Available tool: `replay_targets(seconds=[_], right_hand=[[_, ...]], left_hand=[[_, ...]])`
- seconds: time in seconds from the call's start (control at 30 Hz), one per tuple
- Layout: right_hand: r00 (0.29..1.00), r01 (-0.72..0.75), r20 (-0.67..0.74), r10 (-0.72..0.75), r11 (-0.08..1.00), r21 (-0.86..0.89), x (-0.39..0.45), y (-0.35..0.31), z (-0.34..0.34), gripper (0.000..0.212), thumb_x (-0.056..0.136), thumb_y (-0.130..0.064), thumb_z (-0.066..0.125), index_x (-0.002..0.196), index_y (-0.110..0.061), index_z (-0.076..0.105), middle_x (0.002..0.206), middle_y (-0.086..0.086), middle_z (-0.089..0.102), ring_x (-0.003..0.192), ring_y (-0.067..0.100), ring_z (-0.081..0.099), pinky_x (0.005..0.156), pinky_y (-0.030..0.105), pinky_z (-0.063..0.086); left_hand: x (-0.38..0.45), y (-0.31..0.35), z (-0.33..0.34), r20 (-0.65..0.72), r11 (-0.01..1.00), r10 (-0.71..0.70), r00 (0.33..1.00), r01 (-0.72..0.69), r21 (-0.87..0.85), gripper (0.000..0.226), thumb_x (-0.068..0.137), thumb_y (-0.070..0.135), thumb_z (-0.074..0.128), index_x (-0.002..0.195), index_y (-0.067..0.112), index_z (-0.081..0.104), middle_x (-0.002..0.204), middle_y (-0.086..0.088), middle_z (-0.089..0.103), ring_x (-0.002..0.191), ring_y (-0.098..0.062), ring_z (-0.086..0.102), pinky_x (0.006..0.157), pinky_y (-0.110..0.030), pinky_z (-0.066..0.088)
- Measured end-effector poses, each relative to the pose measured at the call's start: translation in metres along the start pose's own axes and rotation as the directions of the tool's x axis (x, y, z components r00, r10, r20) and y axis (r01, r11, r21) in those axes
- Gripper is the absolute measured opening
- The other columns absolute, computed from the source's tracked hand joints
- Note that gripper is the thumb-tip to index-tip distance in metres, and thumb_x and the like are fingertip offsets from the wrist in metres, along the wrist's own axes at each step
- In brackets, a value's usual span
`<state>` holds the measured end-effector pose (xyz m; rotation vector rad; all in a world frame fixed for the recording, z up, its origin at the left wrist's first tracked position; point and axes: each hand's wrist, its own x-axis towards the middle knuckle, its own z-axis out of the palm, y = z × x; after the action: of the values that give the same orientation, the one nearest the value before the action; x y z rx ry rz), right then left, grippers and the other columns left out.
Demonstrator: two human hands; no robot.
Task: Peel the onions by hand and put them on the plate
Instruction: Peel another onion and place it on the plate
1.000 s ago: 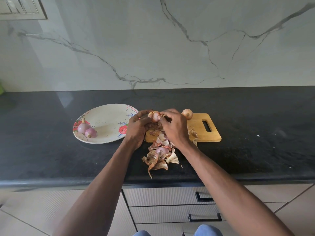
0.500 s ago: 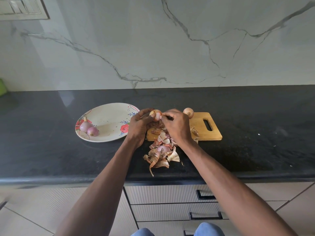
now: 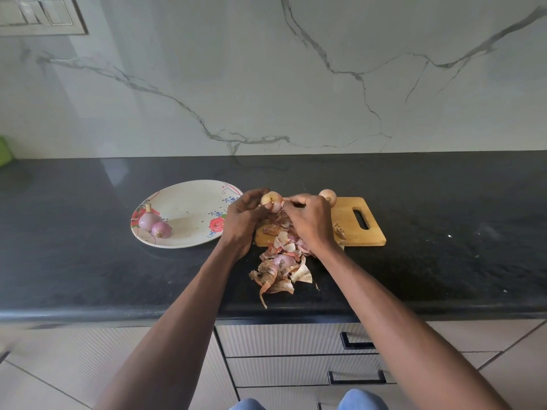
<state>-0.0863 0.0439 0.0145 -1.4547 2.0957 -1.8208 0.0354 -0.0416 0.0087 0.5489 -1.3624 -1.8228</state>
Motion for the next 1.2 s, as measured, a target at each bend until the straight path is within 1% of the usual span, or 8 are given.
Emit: replay_targets(seconds=[0.17,0.37,0.5,0.7,0.87,0.93,1.03,1.2], right_hand=[[0.999,-0.035,0.012,0.035,0.999,0.022,0.000,0.001,0.001,0.011,0.087,-0.018,0.075,0.082,-0.009,0.079,0.063,-0.017,0.065,0.057,0.001,0.061,0.048,0.014,0.043],[1.000,-0.005,0.001,0.005,1.000,0.002,-0.001,0.002,0.003,0.014,0.084,-0.016,0.077,0.072,-0.010,0.079,0.060,-0.011,0.066,0.056,0.013,0.063,0.048,0.027,0.048],[1.000,0.014,-0.017,-0.016,0.990,-0.141,0.000,0.009,0.008,0.028,0.086,-0.020,0.075,0.065,-0.003,0.068,0.058,0.003,0.063,0.053,0.022,0.059,0.048,0.040,0.047],[0.999,0.048,0.035,-0.040,0.959,-0.279,-0.001,0.008,0.010,0.021,0.085,-0.016,0.074,0.072,-0.007,0.061,0.073,0.006,0.062,0.065,0.020,0.058,0.056,0.037,0.051],[0.998,-0.059,0.031,0.060,0.997,-0.047,0.005,0.004,0.003,0.010,0.088,-0.016,0.071,0.084,-0.007,0.069,0.077,0.001,0.067,0.067,0.010,0.060,0.058,0.025,0.049],[0.999,-0.021,0.040,0.022,1.000,-0.006,0.006,0.002,0.001,0.007,0.087,-0.010,0.072,0.093,-0.008,0.073,0.087,0.001,0.071,0.076,0.008,0.065,0.068,0.020,0.052],[0.996,0.073,0.044,-0.072,0.997,-0.015,0.005,0.001,-0.001,0.018,0.083,-0.010,0.077,0.100,-0.004,0.076,0.095,0.003,0.073,0.083,0.010,0.067,0.074,0.016,0.055],[0.995,0.096,0.008,-0.096,0.995,-0.005,0.004,0.003,-0.001,0.014,0.084,-0.013,0.077,0.093,-0.002,0.078,0.088,0.005,0.073,0.079,0.012,0.068,0.071,0.026,0.057]], left_hand=[[-0.004,0.002,0.003,0.024,1.000,0.016,1.000,-0.016,0.009,0.043,0.073,0.003,0.077,0.115,0.007,0.066,0.111,-0.013,0.075,0.102,-0.029,0.071,0.094,-0.045,0.058],[-0.003,0.001,0.002,0.021,0.998,0.011,1.000,-0.012,0.059,0.042,0.076,0.000,0.076,0.116,0.009,0.067,0.115,-0.015,0.074,0.107,-0.033,0.070,0.096,-0.047,0.056],[-0.001,-0.003,0.000,0.018,0.993,0.020,1.000,-0.022,0.113,0.034,0.087,-0.007,0.068,0.117,0.008,0.067,0.115,-0.015,0.073,0.106,-0.034,0.070,0.095,-0.049,0.056],[-0.001,-0.002,0.000,0.033,0.993,0.026,0.999,-0.030,0.113,0.032,0.089,-0.007,0.066,0.119,0.005,0.066,0.109,-0.014,0.075,0.097,-0.029,0.073,0.090,-0.043,0.060],[0.002,-0.001,0.000,-0.028,1.000,-0.011,1.000,0.011,-0.007,0.028,0.091,-0.001,0.067,0.119,0.002,0.065,0.105,-0.019,0.075,0.092,-0.032,0.072,0.088,-0.046,0.060],[0.003,-0.001,0.000,-0.060,0.999,-0.019,0.998,0.017,-0.035,0.024,0.093,0.001,0.065,0.117,0.000,0.066,0.102,-0.020,0.075,0.090,-0.031,0.073,0.084,-0.042,0.062],[0.004,-0.002,-0.001,-0.078,0.999,-0.026,0.997,0.022,-0.044,0.024,0.094,0.004,0.064,0.117,-0.001,0.066,0.105,-0.023,0.074,0.093,-0.032,0.072,0.087,-0.043,0.061],[0.003,-0.002,-0.001,-0.076,0.999,-0.029,0.997,0.027,-0.022,0.024,0.093,0.005,0.067,0.116,0.002,0.069,0.106,-0.020,0.074,0.098,-0.034,0.072,0.090,-0.046,0.058]])
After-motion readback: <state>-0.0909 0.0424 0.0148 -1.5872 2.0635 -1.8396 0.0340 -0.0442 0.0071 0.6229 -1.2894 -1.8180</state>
